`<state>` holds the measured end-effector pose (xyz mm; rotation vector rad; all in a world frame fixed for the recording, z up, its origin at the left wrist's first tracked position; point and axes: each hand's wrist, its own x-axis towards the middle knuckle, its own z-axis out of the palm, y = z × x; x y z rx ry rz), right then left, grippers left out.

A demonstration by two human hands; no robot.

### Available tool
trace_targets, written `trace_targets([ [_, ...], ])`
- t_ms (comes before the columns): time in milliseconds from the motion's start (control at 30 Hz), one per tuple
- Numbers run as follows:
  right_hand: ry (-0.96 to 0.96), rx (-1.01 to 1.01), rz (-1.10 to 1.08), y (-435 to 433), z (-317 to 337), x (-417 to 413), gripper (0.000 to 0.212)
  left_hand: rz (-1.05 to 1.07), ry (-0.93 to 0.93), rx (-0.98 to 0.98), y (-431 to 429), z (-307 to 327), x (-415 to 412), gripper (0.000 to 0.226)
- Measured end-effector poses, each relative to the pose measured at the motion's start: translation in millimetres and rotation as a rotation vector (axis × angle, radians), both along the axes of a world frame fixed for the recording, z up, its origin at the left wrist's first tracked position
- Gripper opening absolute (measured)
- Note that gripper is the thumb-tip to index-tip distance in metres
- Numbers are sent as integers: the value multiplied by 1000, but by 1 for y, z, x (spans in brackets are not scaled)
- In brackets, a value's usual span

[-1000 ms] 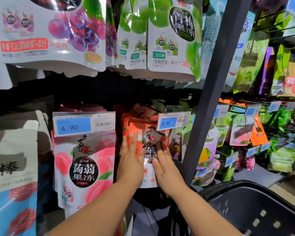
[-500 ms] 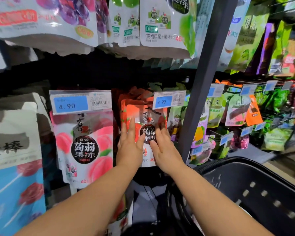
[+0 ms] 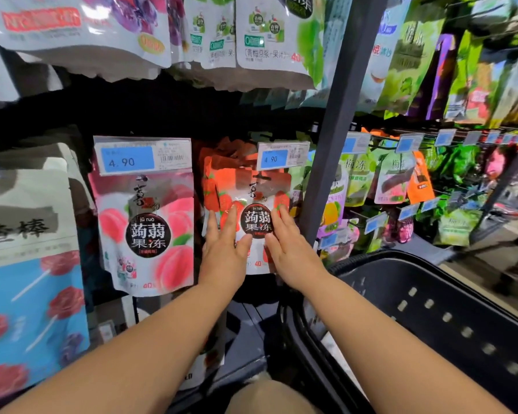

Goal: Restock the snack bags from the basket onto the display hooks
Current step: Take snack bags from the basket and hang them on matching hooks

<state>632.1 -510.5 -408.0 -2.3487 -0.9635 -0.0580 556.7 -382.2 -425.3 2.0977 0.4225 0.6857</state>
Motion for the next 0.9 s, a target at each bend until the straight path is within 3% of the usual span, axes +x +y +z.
trace_targets([
  [367, 29, -46, 37, -27, 5, -13, 57, 29, 137, 26, -26, 4, -17, 65],
  [567, -4, -10, 27, -62, 9, -21, 51, 0, 92, 242, -62, 6, -32, 64],
  [767, -72, -155, -47, -135, -5, -25, 43, -275, 148, 428, -101, -7, -28, 52],
  [833, -24, -274, -123, -171, -22, -20, 43, -432, 235, 473, -111, -14, -21, 43],
  [900, 81, -427, -205, -207, -45, -18, 44, -549, 317, 645, -121, -22, -17, 35],
])
